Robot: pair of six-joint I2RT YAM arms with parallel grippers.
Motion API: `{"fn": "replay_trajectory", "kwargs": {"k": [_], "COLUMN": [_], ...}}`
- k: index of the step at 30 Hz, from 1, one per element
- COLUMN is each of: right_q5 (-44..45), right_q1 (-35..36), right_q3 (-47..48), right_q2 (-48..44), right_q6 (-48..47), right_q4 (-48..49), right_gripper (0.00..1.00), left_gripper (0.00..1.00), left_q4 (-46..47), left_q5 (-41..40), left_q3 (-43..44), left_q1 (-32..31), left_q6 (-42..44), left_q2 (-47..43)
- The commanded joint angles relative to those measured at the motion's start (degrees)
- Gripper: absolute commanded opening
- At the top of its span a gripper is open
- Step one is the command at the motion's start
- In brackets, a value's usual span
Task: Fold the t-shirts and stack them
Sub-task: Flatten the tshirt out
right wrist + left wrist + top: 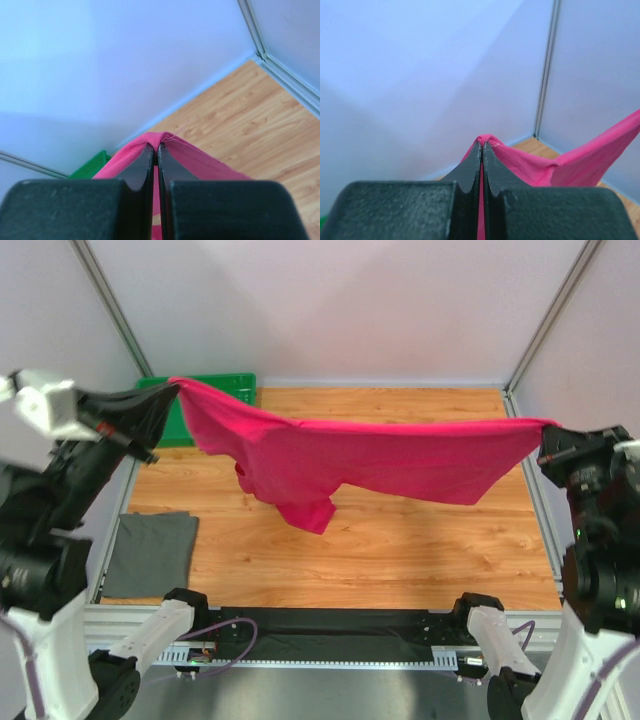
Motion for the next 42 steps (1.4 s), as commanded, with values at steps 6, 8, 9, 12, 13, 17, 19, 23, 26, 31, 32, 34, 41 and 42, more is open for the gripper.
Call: {"fn": "replay_trajectory", "kwargs": {"k": [6, 8, 9, 12, 13, 17, 19, 23, 26, 31, 32, 34, 41, 42], "right_q5": [1.85, 2.46, 2.81, 2.73, 2.99, 2.64, 2.81, 4.39, 4.57, 2.99, 2.73, 0.28, -3.69, -3.60], "right_q1": [0.94, 0.94, 1.03, 0.94, 0.94, 0.94, 0.86, 0.68, -0.02, -1.87, -2.30, -2.74, -2.83, -2.92], "right_q3": [10.04, 9.53, 8.39, -0.90, -3.63, -18.66, -26.05, -33.09, -34.51, -28.91, -27.14, -23.02, -10.89, -9.82], "right_q2": [-0.65, 0.93, 1.38, 2.61, 2.79, 5.42, 8.65, 17.80, 27.99, 46.42, 48.73, 54.43, 64.92, 66.32], "right_q6": [0.37, 0.55, 0.64, 1.25, 1.25, 1.96, 1.96, 0.03, -2.00, -6.03, -6.39, -7.44, -9.12, -9.29], "right_q4": [-4.48, -4.14, -3.62, 0.33, 1.56, 11.14, 15.35, 26.67, 33.01, 38.31, 37.01, 36.56, 29.54, 28.74], "right_gripper": [0.00, 0.00, 0.00, 0.00, 0.00, 0.00, 0.00, 0.00, 0.00, 0.00, 0.00, 0.00, 0.00, 0.00], "left_gripper": [0.00, 0.00, 0.00, 0.00, 0.00, 0.00, 0.00, 0.00, 0.00, 0.00, 0.00, 0.00, 0.00, 0.00], "left_q4": [0.45, 1.60, 2.21, 4.23, 5.37, 8.90, 14.16, 22.94, 25.33, 22.79, 21.39, 21.90, 24.72, 24.72], "left_q5": [1.21, 1.92, 2.53, 4.29, 4.55, 7.19, 8.33, 11.58, 14.48, 14.58, 14.66, 13.88, 12.73, 12.47], "left_q3": [12.72, 13.18, 13.26, 10.99, 9.15, -2.18, -6.93, -10.30, -3.20, 17.86, 20.36, 23.18, 19.86, 19.68], "left_q1": [-1.13, -1.13, -1.13, -1.13, -1.13, -1.13, -1.13, -1.13, -1.22, -1.48, -1.57, -1.75, -2.45, -2.54], "left_q6": [3.92, 3.21, 2.42, 2.15, 2.41, 3.99, 4.34, 5.05, 4.79, 2.07, 1.63, 0.31, -3.03, -3.56], "left_q2": [-0.76, 2.32, 3.63, 8.99, 11.27, 18.66, 23.84, 39.47, 56.07, 80.17, 82.37, 86.17, 86.88, 86.88]}}
